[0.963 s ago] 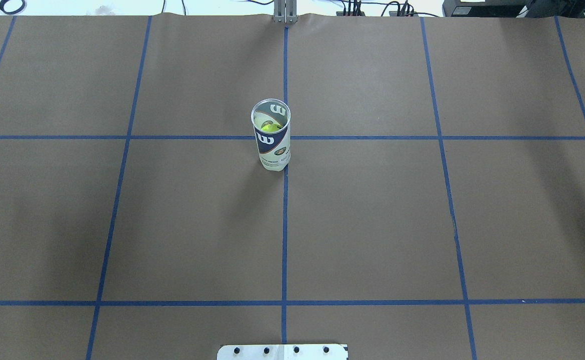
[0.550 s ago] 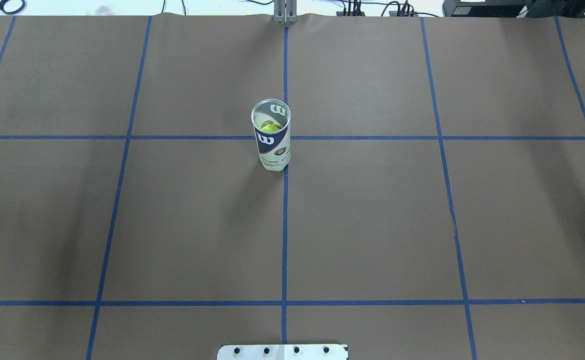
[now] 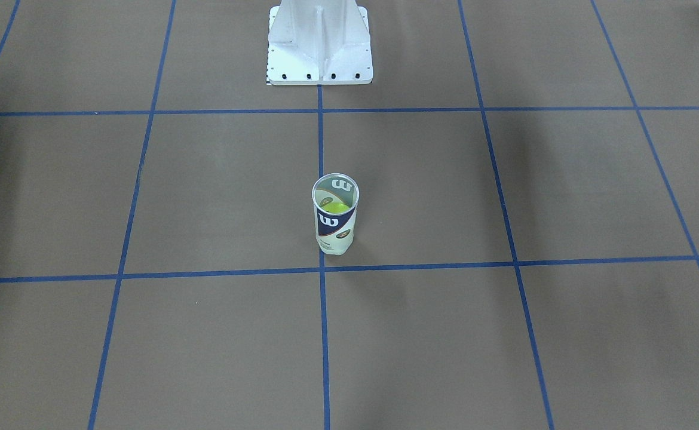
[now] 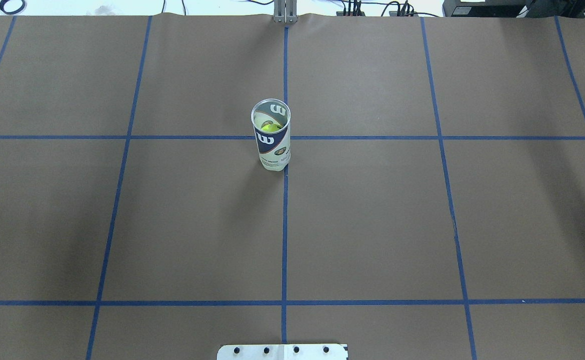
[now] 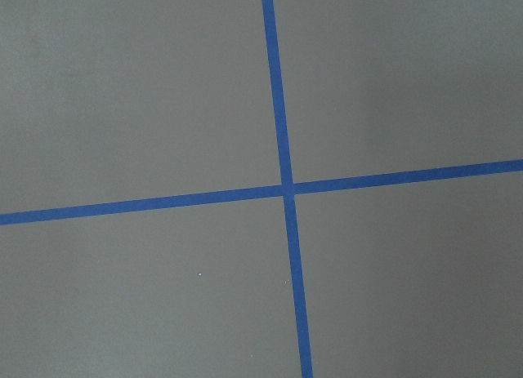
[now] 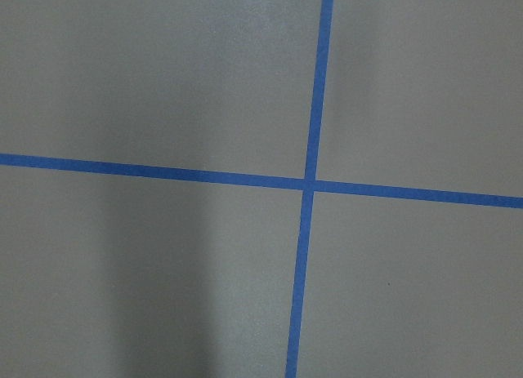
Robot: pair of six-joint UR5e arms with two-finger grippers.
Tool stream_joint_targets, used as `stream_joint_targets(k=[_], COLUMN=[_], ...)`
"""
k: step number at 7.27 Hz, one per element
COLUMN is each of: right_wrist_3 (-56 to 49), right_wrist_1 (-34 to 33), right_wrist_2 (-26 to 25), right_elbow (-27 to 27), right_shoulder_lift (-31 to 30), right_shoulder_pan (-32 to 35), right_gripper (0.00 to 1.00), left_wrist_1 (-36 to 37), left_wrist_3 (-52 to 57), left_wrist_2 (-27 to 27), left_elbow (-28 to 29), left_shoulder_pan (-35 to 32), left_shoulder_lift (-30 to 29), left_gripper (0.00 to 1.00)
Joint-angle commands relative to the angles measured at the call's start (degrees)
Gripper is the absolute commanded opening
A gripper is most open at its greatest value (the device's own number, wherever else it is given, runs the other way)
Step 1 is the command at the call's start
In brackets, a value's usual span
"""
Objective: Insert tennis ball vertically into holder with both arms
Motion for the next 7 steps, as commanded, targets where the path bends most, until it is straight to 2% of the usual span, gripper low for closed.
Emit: stream_joint_targets(k=[1,5,7], right_wrist_3=[-0.03,-0.03,-0.30], right_wrist_1=[0.00,0.00,0.00], right_wrist_2=[0.10,0.10,2.20], right_elbow=[0.07,0.07,1.03], right_shoulder_lift=[0.12,0.56,-2.23], right_shoulder_pan=[0.00,2.72,3.95], right_gripper=[0.99,0.99,0.99], left_wrist_1=[3.65,3.56,3.56], left_wrist_3=[-0.02,0.07,0.07], left_wrist_2=[-0.07,-0.42,-0.51], left_elbow=[-2.37,-0.96,-1.40], left_shoulder_pan=[-0.28,-0.10,-0.19], left_shoulder_lift=[0.70,0.70,0.70], left_gripper=[0.99,0.99,0.99])
